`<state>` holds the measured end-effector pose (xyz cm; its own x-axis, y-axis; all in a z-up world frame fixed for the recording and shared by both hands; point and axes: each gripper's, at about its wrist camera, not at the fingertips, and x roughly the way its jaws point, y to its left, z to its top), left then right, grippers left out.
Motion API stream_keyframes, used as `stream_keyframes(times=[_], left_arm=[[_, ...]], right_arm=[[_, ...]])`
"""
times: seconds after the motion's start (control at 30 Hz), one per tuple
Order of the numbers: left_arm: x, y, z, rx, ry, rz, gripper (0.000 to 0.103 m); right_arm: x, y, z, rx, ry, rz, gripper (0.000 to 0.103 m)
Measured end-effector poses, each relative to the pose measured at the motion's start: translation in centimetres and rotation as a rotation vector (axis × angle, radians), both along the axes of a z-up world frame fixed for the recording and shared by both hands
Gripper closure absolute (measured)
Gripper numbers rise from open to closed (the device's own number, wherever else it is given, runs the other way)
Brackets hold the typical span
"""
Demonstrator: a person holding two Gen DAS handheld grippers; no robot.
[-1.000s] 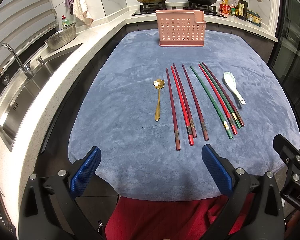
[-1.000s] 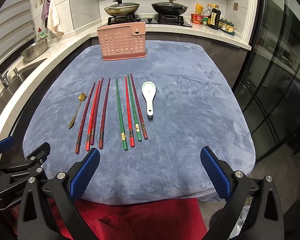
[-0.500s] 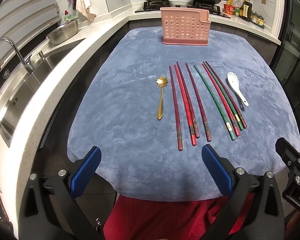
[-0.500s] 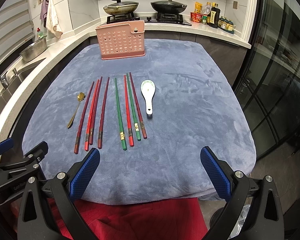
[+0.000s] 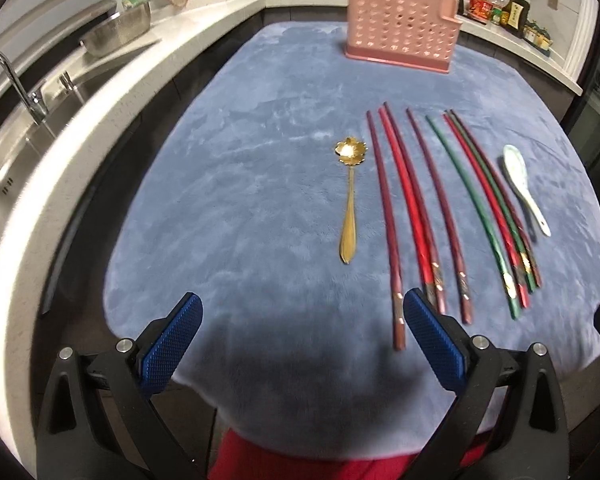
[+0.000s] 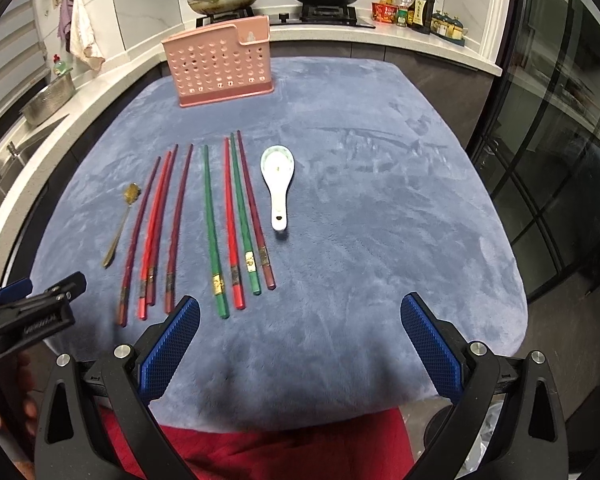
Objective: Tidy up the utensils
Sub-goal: 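Close the left tool on the gold spoon handle while the right tool grasps the white ceramic spoon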
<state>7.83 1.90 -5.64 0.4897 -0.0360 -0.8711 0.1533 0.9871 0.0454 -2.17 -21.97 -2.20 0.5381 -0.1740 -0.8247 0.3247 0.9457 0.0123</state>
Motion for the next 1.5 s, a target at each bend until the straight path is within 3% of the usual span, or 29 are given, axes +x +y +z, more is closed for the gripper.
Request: stream_keyframes(times=[0.13, 0.33, 0.53, 0.67, 0.73, 0.93, 1.17, 1.43, 1.5], left_arm=[[2.1, 0.1, -1.8, -0.031, 0.040, 0.018, 0.015], [4.3, 0.0, -4.0, -0.055, 0.098, 0.020, 0.037], [4.6, -0.4, -3.7, -0.087, 0.079, -0.014, 0.055], [4.9, -0.5, -3.5, -0.109, 0.079, -0.030, 0.077], [5.0, -0.7, -3.4, -0.125, 0.085, -0.039, 0.088], [5.0, -0.8, -3.4, -0.148, 0.098, -0.044, 0.090], [5.1, -0.7, -3.6, -0.160, 0.113, -0.038, 0.090], [5.1, -0.8, -3.7, -0.157, 0.112, -0.039, 0.090], [5.1, -0.8, -3.7, -0.157, 0.111, -0.039, 0.090]], right_arm=[[1.3, -0.5, -1.0, -0.002, 0.015, 0.002, 0.007], [3.7, -1.3, -2.1, 0.009, 0.028, -0.001, 0.007], [5.9, -2.1, -2.3, 0.019, 0.021, -0.007, 0.007], [7.5, -2.9, -2.5, 0.037, 0.009, -0.010, 0.007], [8.2, -3.1, -2.6, 0.038, 0.002, -0.007, 0.012], [10.0, -3.8, -3.4, 0.095, -0.003, 0.010, 0.035], [10.8, -5.0, -4.4, 0.176, -0.004, -0.009, 0.051], [11.1, -6.3, -6.2, 0.298, 0.017, -0.040, 0.080], [11.1, -6.4, -6.8, 0.313, 0.023, -0.043, 0.083]])
